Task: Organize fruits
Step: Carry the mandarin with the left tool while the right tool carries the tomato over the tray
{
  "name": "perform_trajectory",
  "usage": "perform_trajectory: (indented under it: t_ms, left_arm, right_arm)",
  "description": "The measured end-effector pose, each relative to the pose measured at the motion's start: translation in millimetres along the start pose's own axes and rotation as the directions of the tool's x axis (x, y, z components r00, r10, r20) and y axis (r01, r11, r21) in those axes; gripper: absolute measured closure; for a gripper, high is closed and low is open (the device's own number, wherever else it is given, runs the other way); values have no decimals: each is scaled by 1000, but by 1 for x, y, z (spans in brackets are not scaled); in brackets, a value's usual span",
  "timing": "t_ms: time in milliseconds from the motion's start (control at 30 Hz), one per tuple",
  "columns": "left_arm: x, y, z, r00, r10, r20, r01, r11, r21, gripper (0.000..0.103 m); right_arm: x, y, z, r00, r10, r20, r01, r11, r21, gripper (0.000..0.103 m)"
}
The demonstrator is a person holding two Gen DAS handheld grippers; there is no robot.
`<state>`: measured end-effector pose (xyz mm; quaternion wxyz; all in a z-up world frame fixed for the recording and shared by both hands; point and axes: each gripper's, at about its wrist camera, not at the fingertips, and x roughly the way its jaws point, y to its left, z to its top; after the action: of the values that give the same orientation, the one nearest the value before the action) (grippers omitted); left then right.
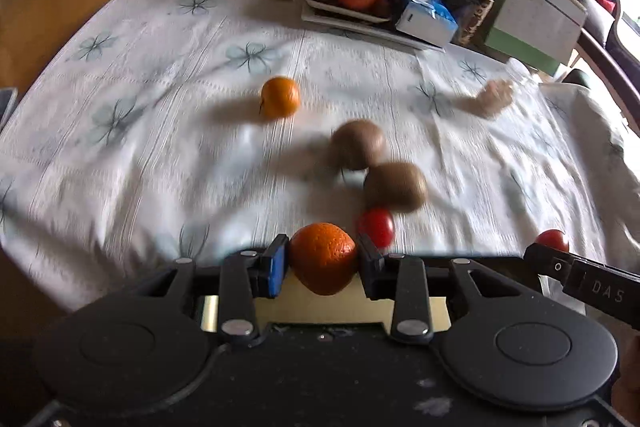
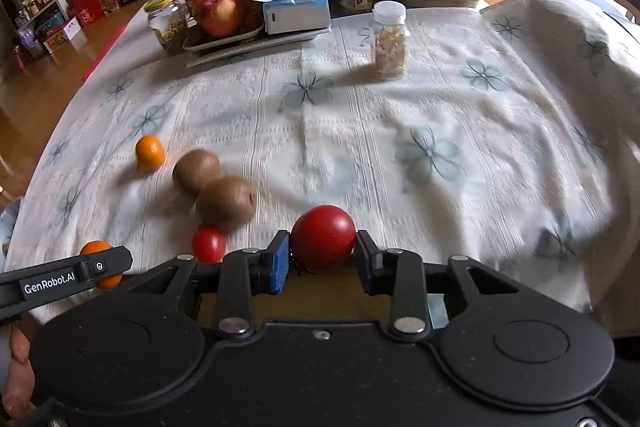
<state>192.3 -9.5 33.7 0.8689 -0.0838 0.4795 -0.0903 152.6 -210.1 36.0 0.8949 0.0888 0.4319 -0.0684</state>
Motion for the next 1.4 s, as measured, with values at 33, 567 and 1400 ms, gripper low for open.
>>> perform_trajectory:
  t_ms: [33, 567, 1400]
  left_arm:
    - [-4, 0, -7, 1000, 3, 7, -3, 1000, 2, 67]
    - [-43, -12, -100, 999, 34, 20, -35, 998, 46, 67]
    - [-37, -69, -149, 997, 61, 44, -72, 948, 311, 67]
  right_arm:
    - [-6, -1, -8, 1000, -4, 9, 4, 1000, -2, 58]
    - [-58, -16, -83, 998, -38, 45, 36, 998, 45, 58]
    - [-57, -26, -90, 1000, -22, 23, 19, 994, 108, 58]
